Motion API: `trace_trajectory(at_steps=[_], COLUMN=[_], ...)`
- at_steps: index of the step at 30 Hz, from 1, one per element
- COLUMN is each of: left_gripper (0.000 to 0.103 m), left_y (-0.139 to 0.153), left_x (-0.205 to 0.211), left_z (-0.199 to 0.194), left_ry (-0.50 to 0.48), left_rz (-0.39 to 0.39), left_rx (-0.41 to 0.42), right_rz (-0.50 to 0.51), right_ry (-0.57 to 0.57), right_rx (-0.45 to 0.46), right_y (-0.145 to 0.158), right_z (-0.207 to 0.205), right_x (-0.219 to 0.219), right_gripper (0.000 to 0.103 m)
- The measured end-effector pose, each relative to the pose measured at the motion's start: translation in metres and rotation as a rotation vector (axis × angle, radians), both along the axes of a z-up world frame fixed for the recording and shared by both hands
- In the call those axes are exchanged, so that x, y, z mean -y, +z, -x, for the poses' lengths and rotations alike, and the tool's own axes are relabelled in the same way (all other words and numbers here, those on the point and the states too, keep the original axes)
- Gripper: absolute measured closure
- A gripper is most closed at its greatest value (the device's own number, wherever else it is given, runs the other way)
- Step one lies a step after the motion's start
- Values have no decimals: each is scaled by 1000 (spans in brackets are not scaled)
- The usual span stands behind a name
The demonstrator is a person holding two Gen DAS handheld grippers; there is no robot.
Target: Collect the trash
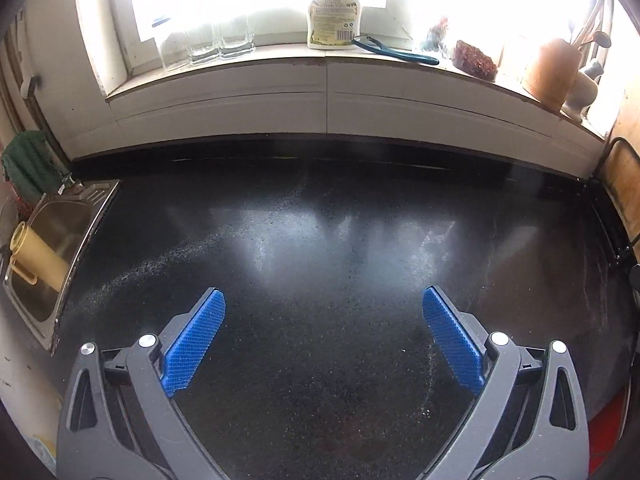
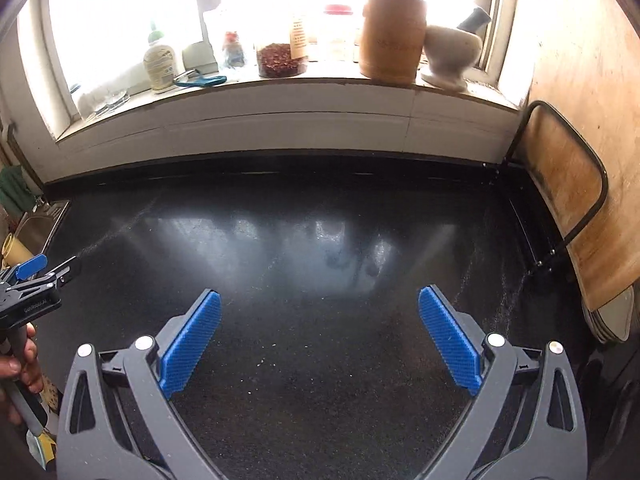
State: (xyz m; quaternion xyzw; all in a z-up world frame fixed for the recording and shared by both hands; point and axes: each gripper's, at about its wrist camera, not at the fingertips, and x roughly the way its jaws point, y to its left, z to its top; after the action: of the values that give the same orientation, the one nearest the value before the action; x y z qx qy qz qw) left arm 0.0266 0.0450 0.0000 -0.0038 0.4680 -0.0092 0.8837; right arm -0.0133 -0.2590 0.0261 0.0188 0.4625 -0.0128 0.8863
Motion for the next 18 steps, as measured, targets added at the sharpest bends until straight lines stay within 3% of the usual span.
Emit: trace_trajectory(at_steps=[18], left_gripper=[7], left_y=[-13], left_x=[9], left_z=[-19], left_ry=[12], left_rz=[-5], left_rx=[-47], right_rz=[-24], right_ry=[16], right_rx=[-11], right_y=[-4], right_z=[-29], right_x=[1], right_gripper=[7])
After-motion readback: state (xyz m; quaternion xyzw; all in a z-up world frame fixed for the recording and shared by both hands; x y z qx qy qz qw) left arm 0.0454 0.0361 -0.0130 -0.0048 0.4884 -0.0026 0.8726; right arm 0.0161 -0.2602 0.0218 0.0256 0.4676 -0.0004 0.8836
